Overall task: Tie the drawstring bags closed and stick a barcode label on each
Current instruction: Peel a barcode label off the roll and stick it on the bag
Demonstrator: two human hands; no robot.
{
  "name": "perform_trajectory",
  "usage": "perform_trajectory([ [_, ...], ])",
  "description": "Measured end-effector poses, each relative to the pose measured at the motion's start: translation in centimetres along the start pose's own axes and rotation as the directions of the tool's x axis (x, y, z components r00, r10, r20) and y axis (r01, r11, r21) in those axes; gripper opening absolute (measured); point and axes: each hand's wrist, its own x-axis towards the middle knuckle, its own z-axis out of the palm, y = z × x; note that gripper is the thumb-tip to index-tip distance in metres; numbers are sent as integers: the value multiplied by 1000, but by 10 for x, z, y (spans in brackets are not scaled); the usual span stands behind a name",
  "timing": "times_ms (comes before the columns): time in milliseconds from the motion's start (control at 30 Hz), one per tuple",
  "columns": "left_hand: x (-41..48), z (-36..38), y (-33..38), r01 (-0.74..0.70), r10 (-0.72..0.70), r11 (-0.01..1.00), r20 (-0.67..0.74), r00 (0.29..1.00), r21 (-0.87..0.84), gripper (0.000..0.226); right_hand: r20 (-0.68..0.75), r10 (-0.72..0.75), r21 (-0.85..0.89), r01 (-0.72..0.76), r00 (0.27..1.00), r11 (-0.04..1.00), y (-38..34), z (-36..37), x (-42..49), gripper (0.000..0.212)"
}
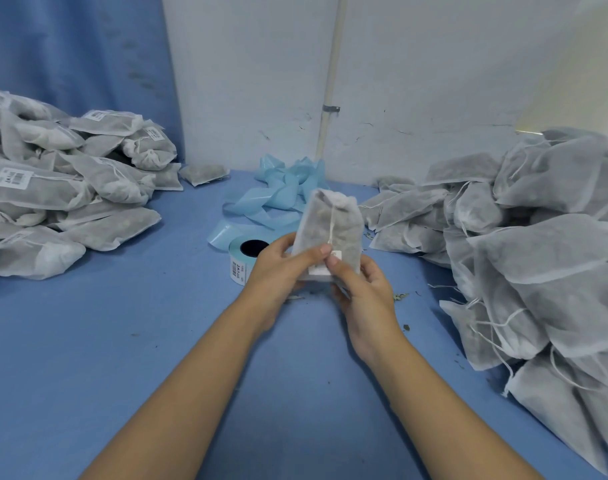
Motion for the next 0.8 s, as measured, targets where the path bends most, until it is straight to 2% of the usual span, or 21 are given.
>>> perform_trajectory([
  [100,0,-3,-6,48,-50,998,58,997,37,16,-48,22,56,-20,999,998,-1,-2,2,15],
  [367,3,-8,-7,69,-68,998,70,995,-5,14,-42,31,128,-25,999,991,-1,-3,3,8],
  [500,0,-5,-4,29,-44,980,73,996,199,19,-66,28,66,-24,997,998,2,-4,3,3],
  [567,-1,-3,-3,-22,20,967,10,1000,254,27,-78,41,42,-38,996,998,2,-4,4,5],
  [600,0,-2,-1,-58,73,981,-74,995,187,29,-82,55,48,-51,995,998,1,-4,5,7],
  [667,3,-2,7,-164,132,976,-217,967,-140,21,-89,83,73,-77,993,994,0,-4,6,12],
  [733,6,-2,14,-219,143,864,-196,970,-453,13,-94,93,85,-85,991,993,1,-5,6,12],
  [800,6,-1,17,-193,131,843,-156,979,-502,33,-94,98,85,-90,991,992,2,-6,6,9],
])
